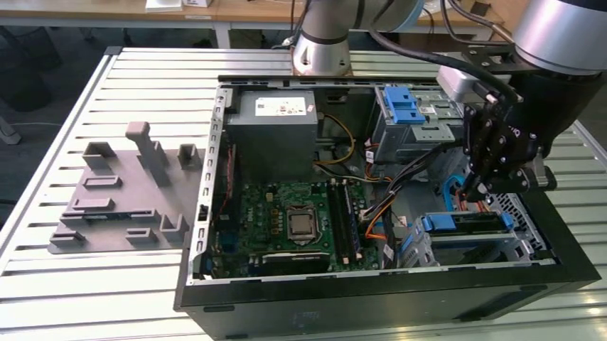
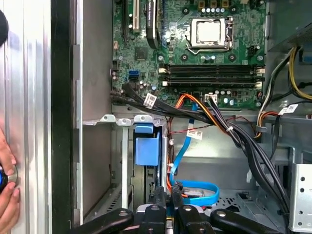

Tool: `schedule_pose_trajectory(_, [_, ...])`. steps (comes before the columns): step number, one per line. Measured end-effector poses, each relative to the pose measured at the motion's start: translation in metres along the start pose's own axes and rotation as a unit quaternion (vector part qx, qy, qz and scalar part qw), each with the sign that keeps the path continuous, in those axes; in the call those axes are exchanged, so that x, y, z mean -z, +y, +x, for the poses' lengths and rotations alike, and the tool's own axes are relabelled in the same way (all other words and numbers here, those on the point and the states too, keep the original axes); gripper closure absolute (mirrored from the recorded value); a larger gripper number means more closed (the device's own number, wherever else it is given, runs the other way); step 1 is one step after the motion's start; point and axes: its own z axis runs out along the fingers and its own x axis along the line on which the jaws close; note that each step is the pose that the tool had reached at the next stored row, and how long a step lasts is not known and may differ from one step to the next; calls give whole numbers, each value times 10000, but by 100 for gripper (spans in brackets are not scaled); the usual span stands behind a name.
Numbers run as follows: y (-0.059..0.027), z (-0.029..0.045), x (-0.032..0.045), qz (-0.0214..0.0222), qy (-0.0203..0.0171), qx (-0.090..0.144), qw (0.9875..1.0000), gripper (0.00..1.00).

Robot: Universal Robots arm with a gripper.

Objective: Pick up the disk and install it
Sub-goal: 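Insert the second disk wire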

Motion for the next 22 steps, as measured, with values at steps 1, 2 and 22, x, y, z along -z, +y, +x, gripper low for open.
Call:
schedule_pose_trajectory(1, [10, 6, -5, 4, 0, 2, 10000, 84])
schedule_pose_trajectory(2, [23, 12, -14, 5, -1, 2, 10000, 84])
schedule_pose_trajectory(22, [45, 131, -134, 48, -31, 47, 10000, 84])
